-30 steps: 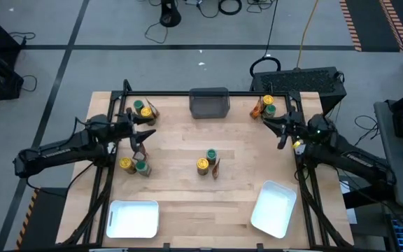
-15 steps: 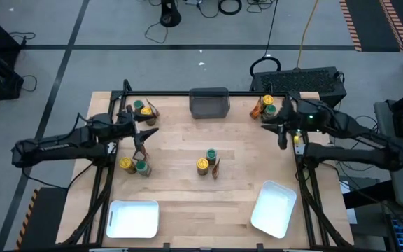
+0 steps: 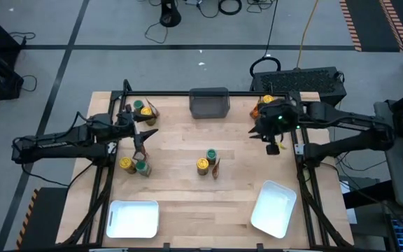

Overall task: Sort spices by type
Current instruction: Put the top right green seasoning bottle into the right white bin

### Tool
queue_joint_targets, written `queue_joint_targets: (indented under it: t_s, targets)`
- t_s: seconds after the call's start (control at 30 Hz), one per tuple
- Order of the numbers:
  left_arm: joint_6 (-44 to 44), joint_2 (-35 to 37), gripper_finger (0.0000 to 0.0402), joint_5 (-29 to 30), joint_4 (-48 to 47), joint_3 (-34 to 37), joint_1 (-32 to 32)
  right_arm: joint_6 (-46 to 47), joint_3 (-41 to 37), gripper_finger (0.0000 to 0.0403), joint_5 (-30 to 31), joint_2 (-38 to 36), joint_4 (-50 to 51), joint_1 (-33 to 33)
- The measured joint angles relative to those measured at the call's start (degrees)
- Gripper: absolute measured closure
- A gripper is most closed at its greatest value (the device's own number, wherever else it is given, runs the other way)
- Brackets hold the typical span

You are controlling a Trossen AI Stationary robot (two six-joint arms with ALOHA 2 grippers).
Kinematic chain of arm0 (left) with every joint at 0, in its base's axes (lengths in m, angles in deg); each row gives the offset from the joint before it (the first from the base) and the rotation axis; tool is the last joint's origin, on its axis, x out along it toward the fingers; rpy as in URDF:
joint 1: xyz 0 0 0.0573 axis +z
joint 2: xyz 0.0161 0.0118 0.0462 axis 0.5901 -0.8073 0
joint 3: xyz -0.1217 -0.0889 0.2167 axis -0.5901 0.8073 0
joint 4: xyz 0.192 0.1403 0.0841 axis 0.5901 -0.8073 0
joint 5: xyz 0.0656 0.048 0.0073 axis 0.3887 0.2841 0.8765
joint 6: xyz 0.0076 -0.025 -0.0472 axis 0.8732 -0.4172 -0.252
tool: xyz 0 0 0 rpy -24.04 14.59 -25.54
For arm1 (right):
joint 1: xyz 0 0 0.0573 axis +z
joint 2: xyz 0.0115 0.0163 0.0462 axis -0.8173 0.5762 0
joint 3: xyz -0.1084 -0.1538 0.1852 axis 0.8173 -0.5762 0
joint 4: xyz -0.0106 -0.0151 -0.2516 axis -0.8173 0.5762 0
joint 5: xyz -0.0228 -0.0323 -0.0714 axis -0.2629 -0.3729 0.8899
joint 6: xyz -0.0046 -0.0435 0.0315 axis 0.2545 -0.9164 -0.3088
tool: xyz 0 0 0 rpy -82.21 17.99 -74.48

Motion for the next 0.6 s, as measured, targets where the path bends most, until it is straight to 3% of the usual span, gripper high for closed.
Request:
queue_joint_targets:
  t_s: [0.17,0.3,0.6]
  targets:
    - [0.55,-0.40,0.0125,2.42,2.41,0.08,0.02,-1.29,7.32,0.0339,10.14,6.35,8.22,2.51]
    - [2.95,-1.72,0.0125,3.26,7.64,0.85,0.04,0.42,13.85,0.0339,13.97,11.26,16.16,1.92]
    - [9.23,-7.52,0.0125,3.42,16.31,0.92,0.15,6.77,19.39,0.0339,15.54,17.79,23.93,-13.47]
